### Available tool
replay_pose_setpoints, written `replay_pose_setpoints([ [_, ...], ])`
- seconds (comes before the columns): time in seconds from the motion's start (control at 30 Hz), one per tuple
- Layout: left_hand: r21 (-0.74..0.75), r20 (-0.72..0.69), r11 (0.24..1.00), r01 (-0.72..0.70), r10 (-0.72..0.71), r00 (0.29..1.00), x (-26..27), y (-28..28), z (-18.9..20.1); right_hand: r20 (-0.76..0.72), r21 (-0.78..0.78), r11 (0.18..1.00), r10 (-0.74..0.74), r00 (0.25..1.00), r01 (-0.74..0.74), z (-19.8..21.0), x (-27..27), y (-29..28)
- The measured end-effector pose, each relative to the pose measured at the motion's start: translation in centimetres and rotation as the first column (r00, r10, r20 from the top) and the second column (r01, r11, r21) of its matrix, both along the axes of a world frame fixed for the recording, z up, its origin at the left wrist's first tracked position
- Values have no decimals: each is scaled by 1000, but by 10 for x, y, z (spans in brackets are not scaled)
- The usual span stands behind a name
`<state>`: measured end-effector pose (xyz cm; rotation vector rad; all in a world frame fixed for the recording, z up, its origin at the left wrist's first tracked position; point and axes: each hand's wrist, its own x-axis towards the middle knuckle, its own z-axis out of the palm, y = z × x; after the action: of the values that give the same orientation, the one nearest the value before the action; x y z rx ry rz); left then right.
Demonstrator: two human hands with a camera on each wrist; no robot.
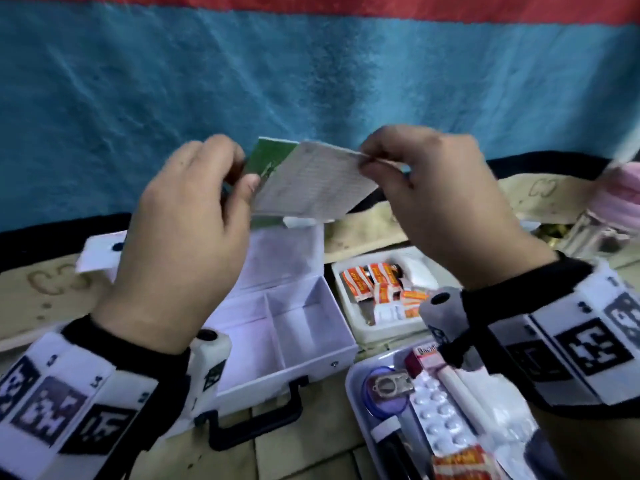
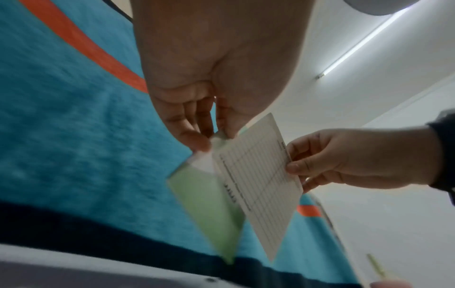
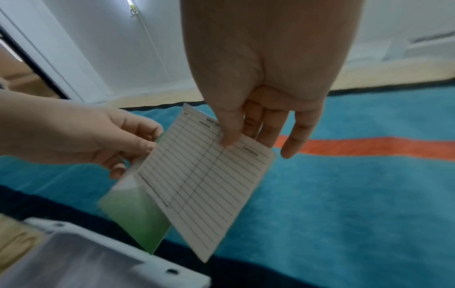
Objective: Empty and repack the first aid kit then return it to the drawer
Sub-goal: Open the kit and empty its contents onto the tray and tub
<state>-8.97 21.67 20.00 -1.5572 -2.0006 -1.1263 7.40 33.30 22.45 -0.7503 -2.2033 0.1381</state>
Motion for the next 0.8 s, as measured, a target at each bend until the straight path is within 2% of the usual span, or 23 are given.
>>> replay_pose_setpoints([
  [0.13,-27,159,983,183,-176,971,48,9,-6,-57,12,988,-152,987,153,-1,78,-9],
  [0.2,-60,245,964,258,-236,940,70,15,-15,-117,-37,968,-250,961,247,-6,123,-13],
  [0.3,-122,351,932,340,-280,893,103,22,-32,-239,-169,914,-402,884,370,-23,192,-15],
  [0.4,-176,433,913,367,-263,862,132,28,-48,-239,-319,821,-554,798,474,-48,250,-10],
  [0.47,-214,473,909,357,-223,852,147,32,-57,-138,-412,751,-611,779,516,-68,278,0],
  [0.57,-297,520,901,315,-124,845,163,37,-65,115,-456,654,-629,769,604,-99,299,20],
  [0.8,-396,539,899,185,65,840,194,40,-74,450,-445,648,-435,780,618,-131,296,64],
])
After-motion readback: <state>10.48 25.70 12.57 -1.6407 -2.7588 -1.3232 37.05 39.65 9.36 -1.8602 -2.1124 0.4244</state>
